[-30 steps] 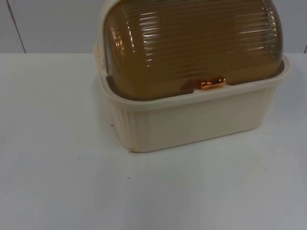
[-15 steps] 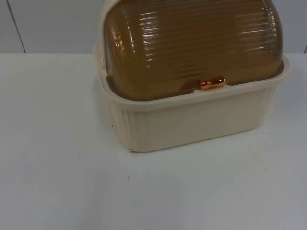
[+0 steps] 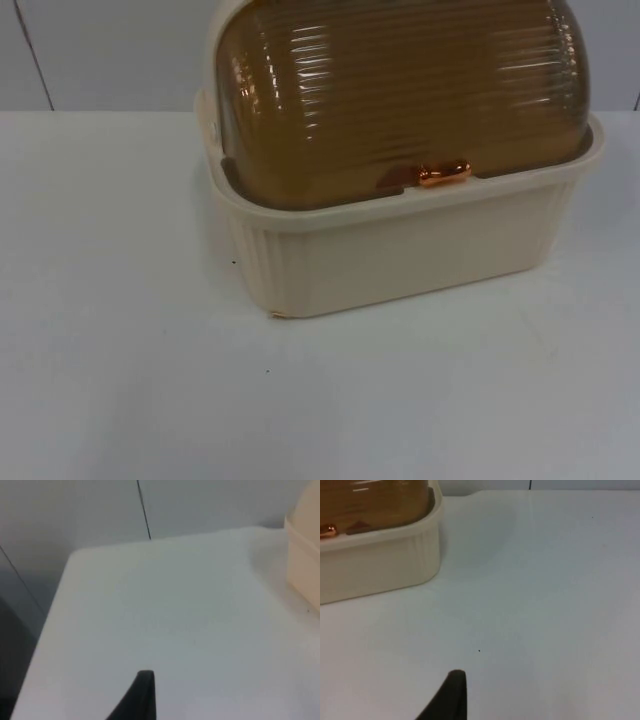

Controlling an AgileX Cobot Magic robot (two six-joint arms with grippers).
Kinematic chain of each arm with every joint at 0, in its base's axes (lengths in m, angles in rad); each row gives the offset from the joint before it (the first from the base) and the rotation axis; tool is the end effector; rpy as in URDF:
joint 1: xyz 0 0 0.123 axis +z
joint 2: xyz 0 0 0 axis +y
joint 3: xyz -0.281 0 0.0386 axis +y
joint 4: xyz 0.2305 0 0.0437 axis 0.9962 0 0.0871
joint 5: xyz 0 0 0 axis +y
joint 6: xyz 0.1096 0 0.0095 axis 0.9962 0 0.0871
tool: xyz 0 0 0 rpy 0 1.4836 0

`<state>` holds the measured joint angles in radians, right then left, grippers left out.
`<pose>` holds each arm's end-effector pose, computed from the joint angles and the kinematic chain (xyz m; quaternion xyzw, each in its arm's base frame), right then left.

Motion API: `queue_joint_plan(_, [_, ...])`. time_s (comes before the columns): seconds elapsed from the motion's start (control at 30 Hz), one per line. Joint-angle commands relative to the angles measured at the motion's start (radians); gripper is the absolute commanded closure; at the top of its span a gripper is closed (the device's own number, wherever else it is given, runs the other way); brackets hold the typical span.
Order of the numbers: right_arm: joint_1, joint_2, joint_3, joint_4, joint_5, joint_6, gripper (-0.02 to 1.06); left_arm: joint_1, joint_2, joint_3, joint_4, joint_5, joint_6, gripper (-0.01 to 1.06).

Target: Open the box lid with the left hand, place the block into the box with the right hand, then close the box lid with the left hand.

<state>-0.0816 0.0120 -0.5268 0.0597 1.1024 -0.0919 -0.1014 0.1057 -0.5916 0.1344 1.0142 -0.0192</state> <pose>-0.0045 0.0062 0.2638 -0.0064 0.8598 -0.0145 0.5104 0.0083 0.0117 0.2910 0.0341 0.8421 0.0348 0.5372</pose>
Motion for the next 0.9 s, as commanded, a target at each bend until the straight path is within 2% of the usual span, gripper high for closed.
queue_joint_plan(0.0, [0.001, -0.005, 0.01, -0.001, -0.021, 0.002, 0.0, -0.003, -0.004, 0.03, 0.004, 0.0, -0.026, 0.0])
queue_joint_plan(0.1, [0.001, -0.005, 0.012, -0.001, -0.021, 0.002, 0.0, -0.003, -0.006, 0.07, 0.004, -0.002, -0.044, 0.0])
queue_joint_plan(0.33, [0.11, -0.005, 0.012, -0.005, -0.021, 0.014, 0.0, -0.003, -0.039, 0.072, 0.007, 0.004, -0.068, 0.0])
queue_joint_plan(0.47, [0.126, -0.005, 0.012, -0.023, -0.021, 0.037, 0.0, -0.003, -0.056, 0.075, -0.008, 0.038, -0.102, 0.0])
queue_joint_plan(0.67, [0.126, -0.005, 0.012, -0.035, -0.021, 0.058, 0.0, -0.003, -0.089, 0.096, -0.026, 0.065, -0.077, 0.0])
queue_joint_plan(0.87, [0.126, -0.005, 0.012, -0.035, -0.021, 0.058, 0.0, -0.013, -0.106, 0.096, -0.109, 0.063, 0.035, 0.0])
